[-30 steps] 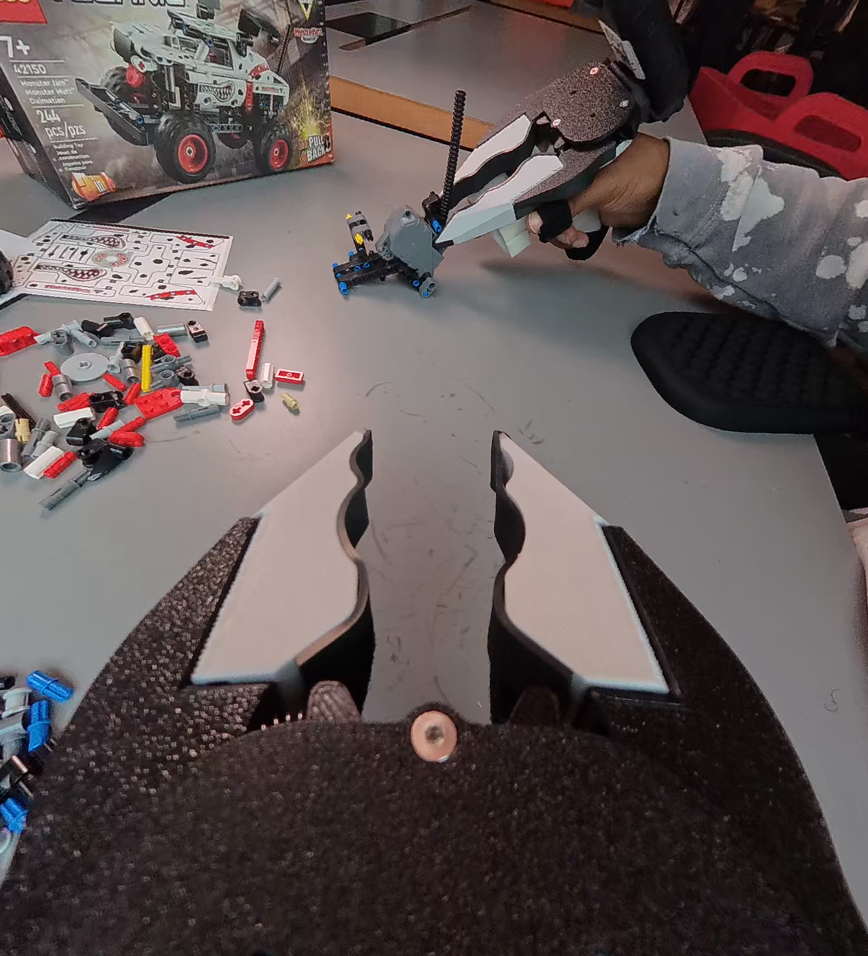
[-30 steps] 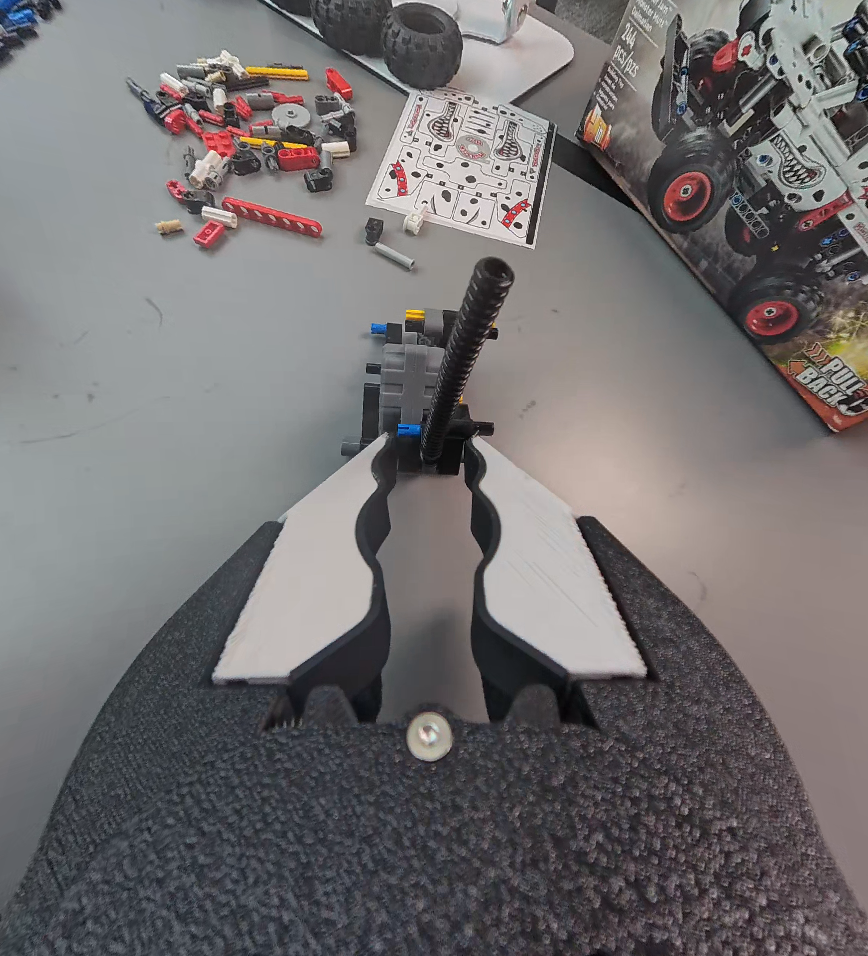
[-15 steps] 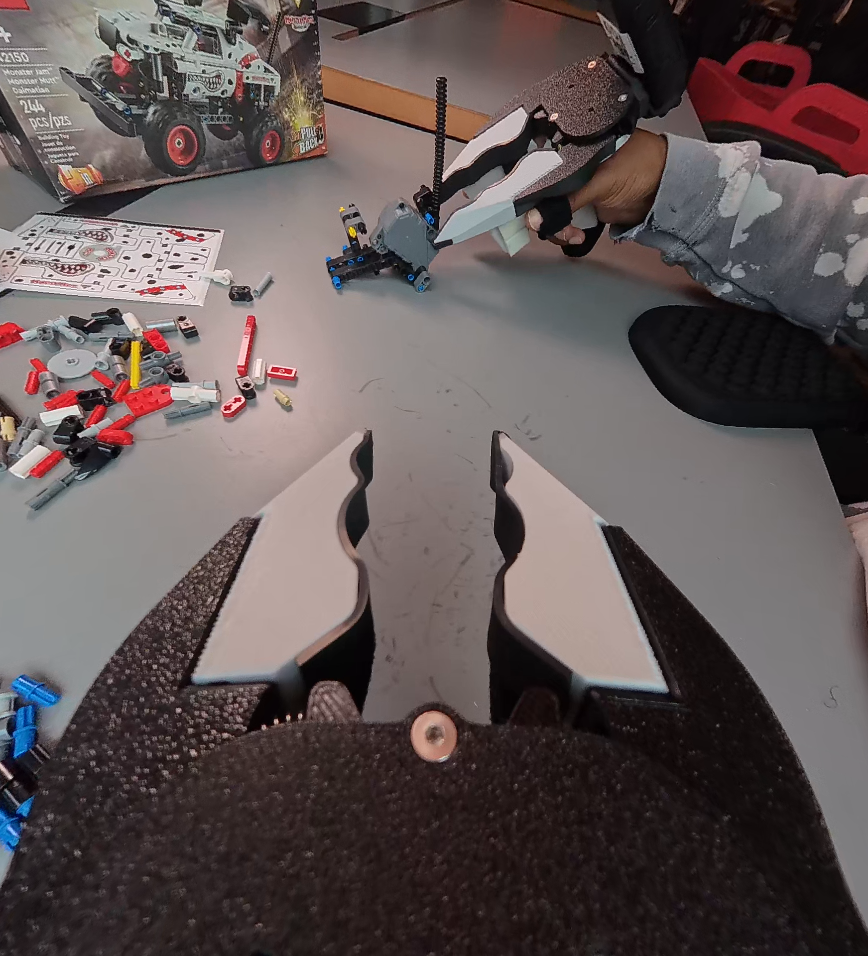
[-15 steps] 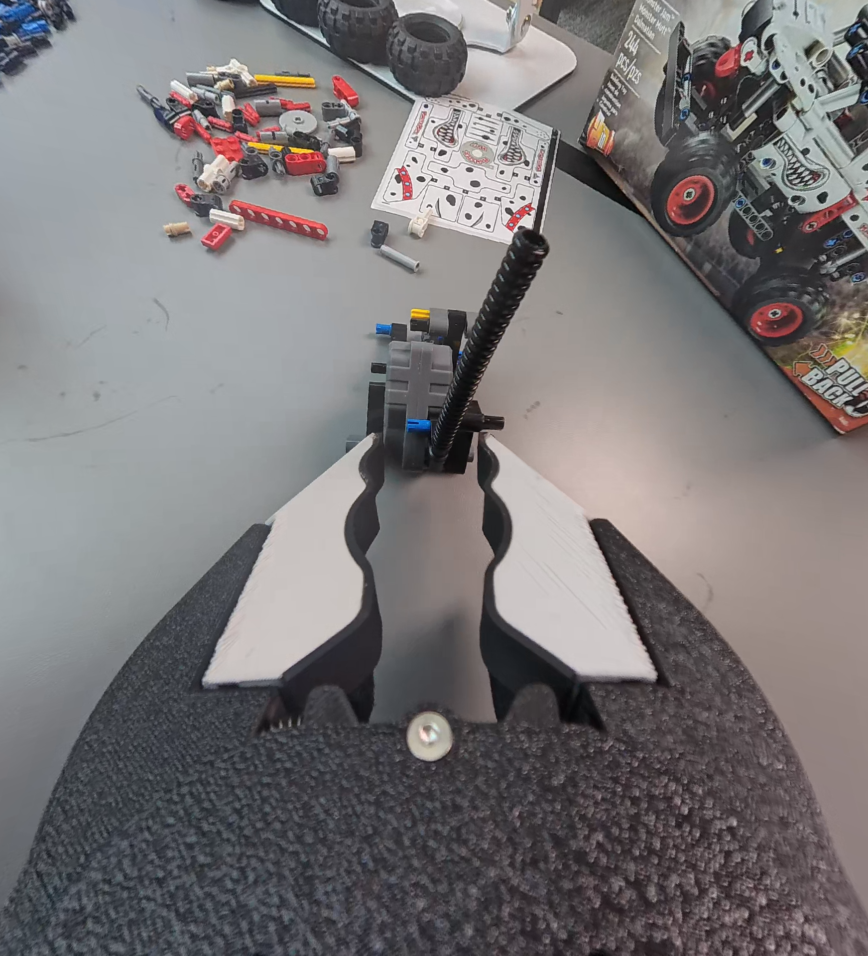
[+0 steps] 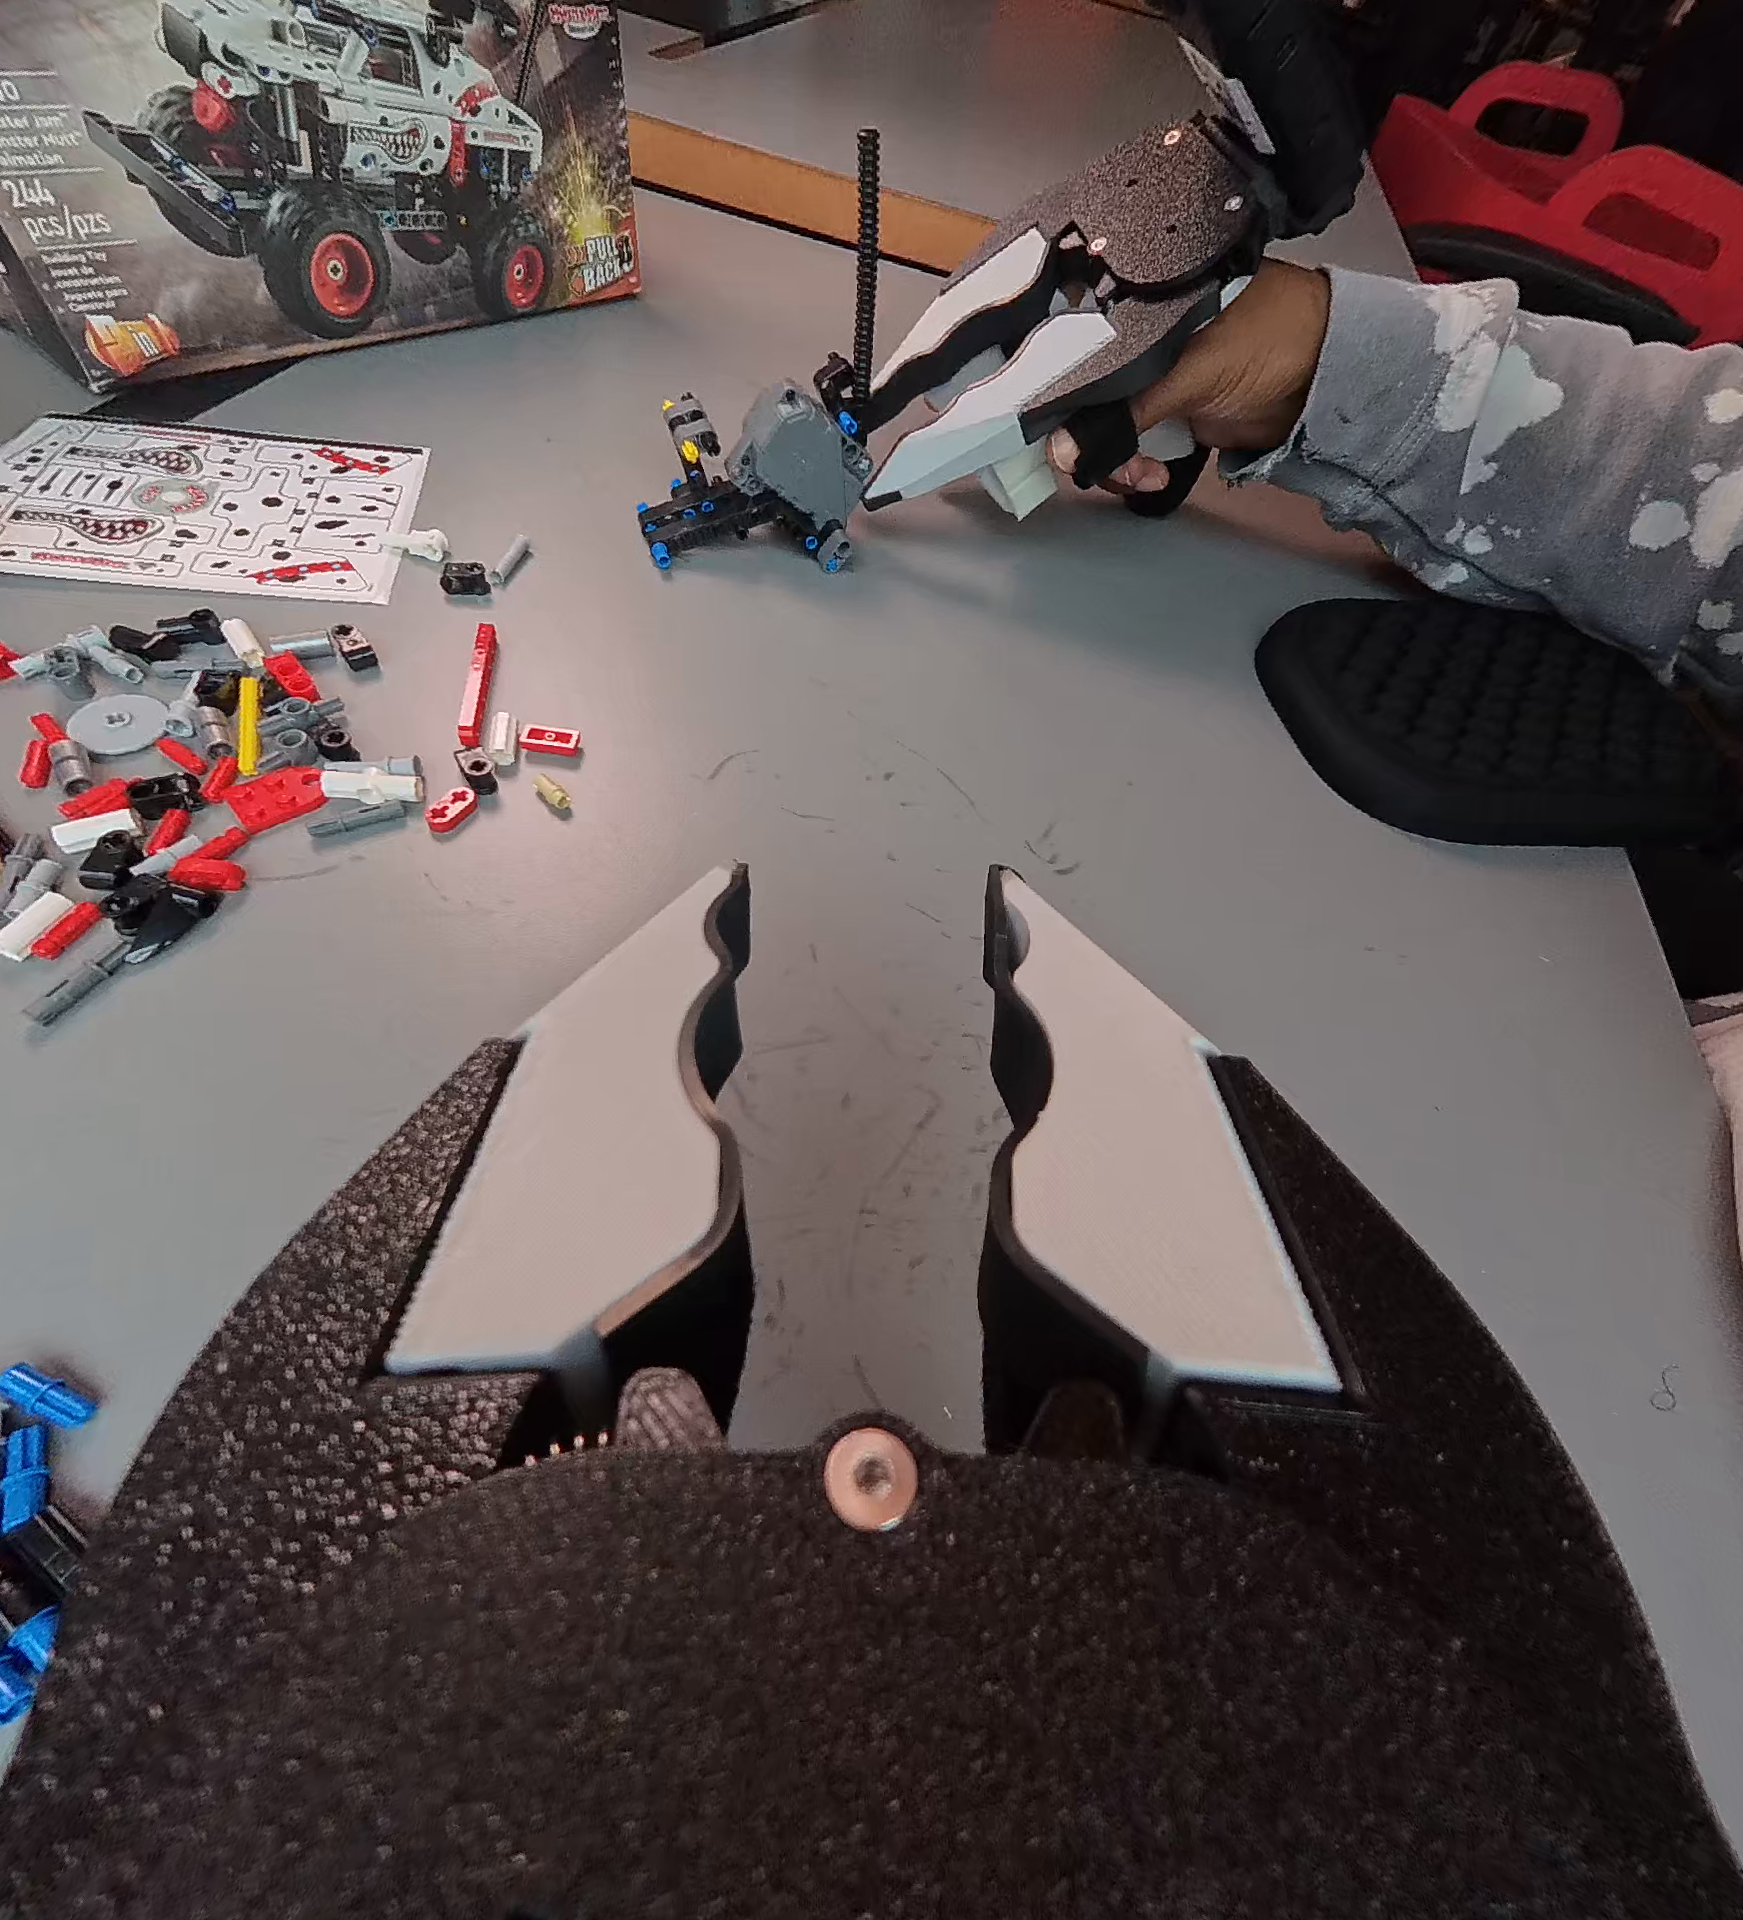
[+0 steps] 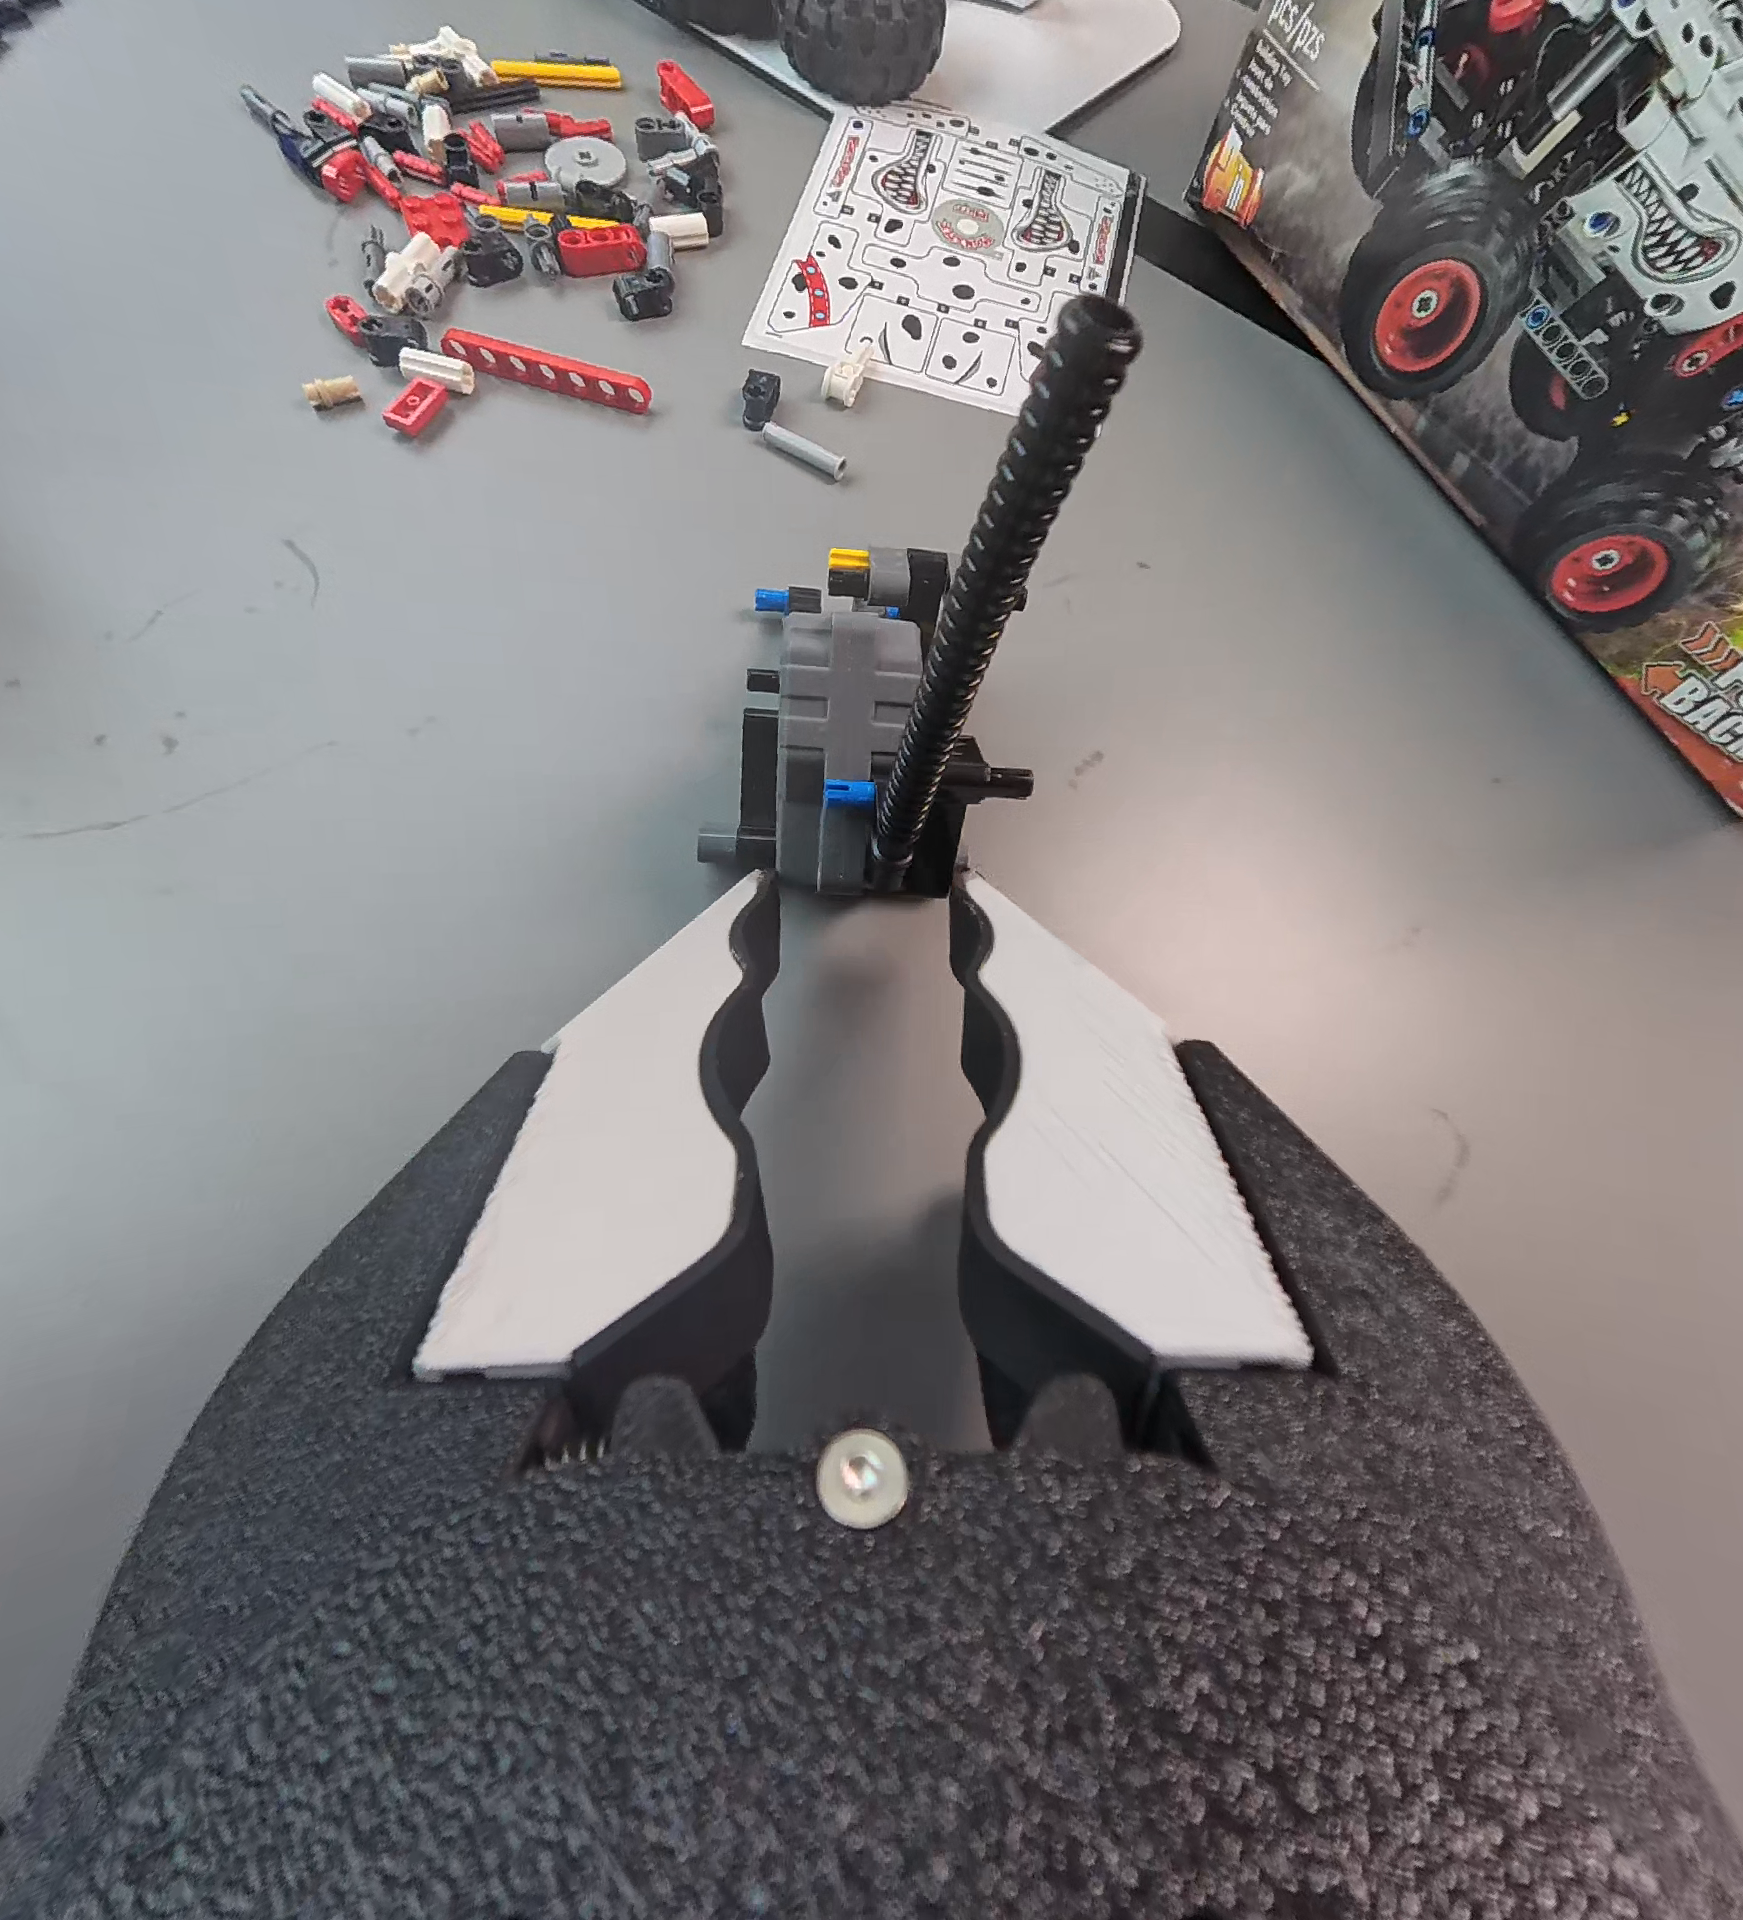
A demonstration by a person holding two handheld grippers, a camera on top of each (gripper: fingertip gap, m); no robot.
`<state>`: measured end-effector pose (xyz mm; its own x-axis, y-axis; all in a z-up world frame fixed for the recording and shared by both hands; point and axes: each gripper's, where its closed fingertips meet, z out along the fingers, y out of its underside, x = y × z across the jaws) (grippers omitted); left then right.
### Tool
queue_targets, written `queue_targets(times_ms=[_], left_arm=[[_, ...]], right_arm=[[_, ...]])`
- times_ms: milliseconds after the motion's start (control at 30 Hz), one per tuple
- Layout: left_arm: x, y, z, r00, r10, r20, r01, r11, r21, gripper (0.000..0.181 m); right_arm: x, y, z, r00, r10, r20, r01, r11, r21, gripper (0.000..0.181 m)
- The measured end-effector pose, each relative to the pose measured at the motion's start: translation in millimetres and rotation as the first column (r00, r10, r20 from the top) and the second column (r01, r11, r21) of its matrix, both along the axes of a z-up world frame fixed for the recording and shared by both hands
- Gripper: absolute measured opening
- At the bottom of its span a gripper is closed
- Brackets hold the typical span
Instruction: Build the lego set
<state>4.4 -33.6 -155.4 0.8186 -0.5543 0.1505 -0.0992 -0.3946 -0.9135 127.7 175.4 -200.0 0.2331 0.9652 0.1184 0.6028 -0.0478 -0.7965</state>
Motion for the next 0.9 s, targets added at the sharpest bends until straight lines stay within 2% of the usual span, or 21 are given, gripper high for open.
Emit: queue_targets(times_ms=[567, 900], left_arm=[[1.1, -0.7, -2.0, 1.0, -0.007, -0.002, 0.007, 1.0, -0.007, 0.044], [1.4, -1.0, -2.5, 1.0, -0.008, -0.005, 0.008, 1.0, -0.007, 0.044]], right_arm=[[2.1, 0.5, -0.4, 1.0, 0.013, 0.015, -0.013, 1.0, 0.02, 0.032], [2.4, 0.2, -1.5, 1.0, 0.015, 0.017, -0.015, 1.0, 0.013, 0.045]])
